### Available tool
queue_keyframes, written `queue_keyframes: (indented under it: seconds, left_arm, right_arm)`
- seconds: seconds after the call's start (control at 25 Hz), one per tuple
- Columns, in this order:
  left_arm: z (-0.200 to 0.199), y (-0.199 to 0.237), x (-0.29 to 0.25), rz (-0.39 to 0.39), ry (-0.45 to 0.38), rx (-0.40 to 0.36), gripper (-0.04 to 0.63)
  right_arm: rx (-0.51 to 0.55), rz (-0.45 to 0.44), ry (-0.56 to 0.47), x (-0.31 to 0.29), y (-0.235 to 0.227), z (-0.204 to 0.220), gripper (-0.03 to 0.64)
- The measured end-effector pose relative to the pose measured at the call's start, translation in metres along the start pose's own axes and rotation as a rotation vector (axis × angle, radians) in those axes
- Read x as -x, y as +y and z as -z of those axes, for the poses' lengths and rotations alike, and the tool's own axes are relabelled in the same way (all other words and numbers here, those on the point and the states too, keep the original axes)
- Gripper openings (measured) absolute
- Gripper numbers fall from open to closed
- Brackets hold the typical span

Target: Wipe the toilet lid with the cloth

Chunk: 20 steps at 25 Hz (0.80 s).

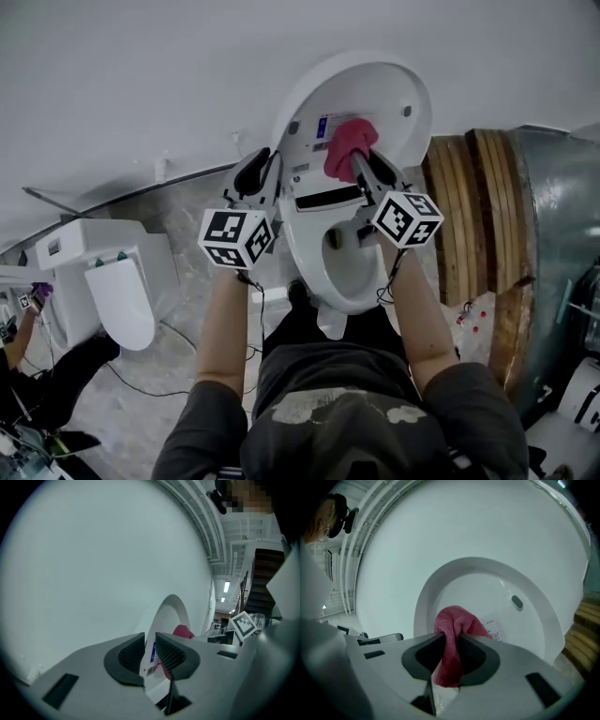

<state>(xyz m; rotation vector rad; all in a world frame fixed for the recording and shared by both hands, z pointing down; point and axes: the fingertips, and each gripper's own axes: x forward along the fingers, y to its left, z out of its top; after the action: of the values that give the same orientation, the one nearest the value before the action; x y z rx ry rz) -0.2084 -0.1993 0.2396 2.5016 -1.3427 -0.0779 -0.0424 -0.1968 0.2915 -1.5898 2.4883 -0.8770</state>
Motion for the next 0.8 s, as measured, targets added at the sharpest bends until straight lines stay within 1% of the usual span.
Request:
queue_keyframes:
  seconds: [0.12, 0.28, 0.36, 0.44, 0.56, 0.8]
  left_arm:
    - [0.001, 0.006, -0.014, 0.058, 0.020, -0.011, 0.114]
    - [0.005, 0.011, -0.039, 0.150, 0.044, -0.033, 0.258]
    - [0.006, 0.014, -0.050, 0.185, 0.061, -0.047, 0.298]
    - [0.008, 0.014, -0.060, 0.210, 0.083, -0.062, 0.313]
    - [0.010, 0.013, -0.074, 0.233, 0.110, -0.070, 0.316]
    - [0.009, 0.005, -0.091, 0.254, 0.151, -0.102, 0.314]
  right_arm:
    - [0.006, 0.025, -0.008, 0.004, 0.005, 0.001, 0.077]
    - [0.007, 0.062, -0.011, 0.015, 0.006, 0.008, 0.075]
    - [0.008, 0.074, 0.000, 0.019, 0.005, 0.014, 0.075]
    - [0.010, 0.085, 0.014, 0.024, 0.004, 0.021, 0.077]
    - [-0.003, 0.099, 0.025, 0.028, -0.001, 0.027, 0.075]
    - [-0.017, 0.098, 0.017, 0.033, -0.008, 0.022, 0.077]
